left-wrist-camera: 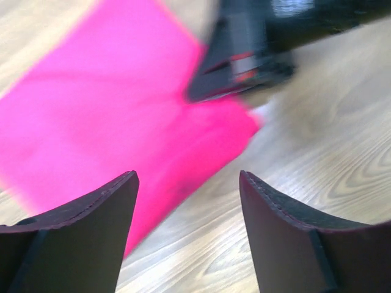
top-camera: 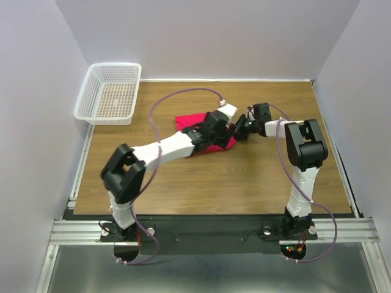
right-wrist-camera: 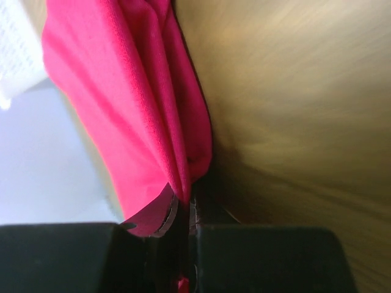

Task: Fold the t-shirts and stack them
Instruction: Neatly place the folded tshirt to the corner

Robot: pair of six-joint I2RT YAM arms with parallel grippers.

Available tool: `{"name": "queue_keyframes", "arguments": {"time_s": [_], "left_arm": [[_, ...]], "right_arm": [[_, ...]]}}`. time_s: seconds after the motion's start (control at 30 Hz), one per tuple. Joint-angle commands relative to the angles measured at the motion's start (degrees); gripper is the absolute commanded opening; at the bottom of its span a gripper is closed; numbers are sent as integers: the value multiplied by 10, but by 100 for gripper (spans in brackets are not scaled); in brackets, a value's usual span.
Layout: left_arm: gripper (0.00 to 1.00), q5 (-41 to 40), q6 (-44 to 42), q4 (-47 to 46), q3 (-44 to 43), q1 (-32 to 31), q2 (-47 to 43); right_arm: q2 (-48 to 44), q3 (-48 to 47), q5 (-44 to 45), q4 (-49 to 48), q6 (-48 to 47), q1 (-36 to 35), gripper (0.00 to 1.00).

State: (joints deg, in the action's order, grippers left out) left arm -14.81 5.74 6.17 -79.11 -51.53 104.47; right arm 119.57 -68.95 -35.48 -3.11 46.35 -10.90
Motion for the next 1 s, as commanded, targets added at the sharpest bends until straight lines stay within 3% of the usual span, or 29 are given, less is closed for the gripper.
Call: {"name": "queue_keyframes", "arguments": {"time_s": [0.0, 0.2, 0.3, 0.43, 0.73, 0.97], "left_arm": [[80, 42, 50, -4, 49, 74, -119], [82, 65, 43, -35, 186, 192, -289], [82, 52, 32, -37, 249, 239, -362], [83, 29, 51, -59, 334, 252, -461], [83, 5, 65, -92, 378, 254, -488], [83, -7, 62, -93, 378, 254, -456]], "right_arm": [[-27, -57, 104, 155, -126, 63, 1], [-28, -151, 269, 337, -315, 138, 1], [-28, -176, 408, 360, -377, 163, 1], [8, -223, 535, 370, -458, 176, 1], [117, -362, 711, 370, -512, 206, 2], [181, -444, 728, 370, -514, 227, 2]]}}
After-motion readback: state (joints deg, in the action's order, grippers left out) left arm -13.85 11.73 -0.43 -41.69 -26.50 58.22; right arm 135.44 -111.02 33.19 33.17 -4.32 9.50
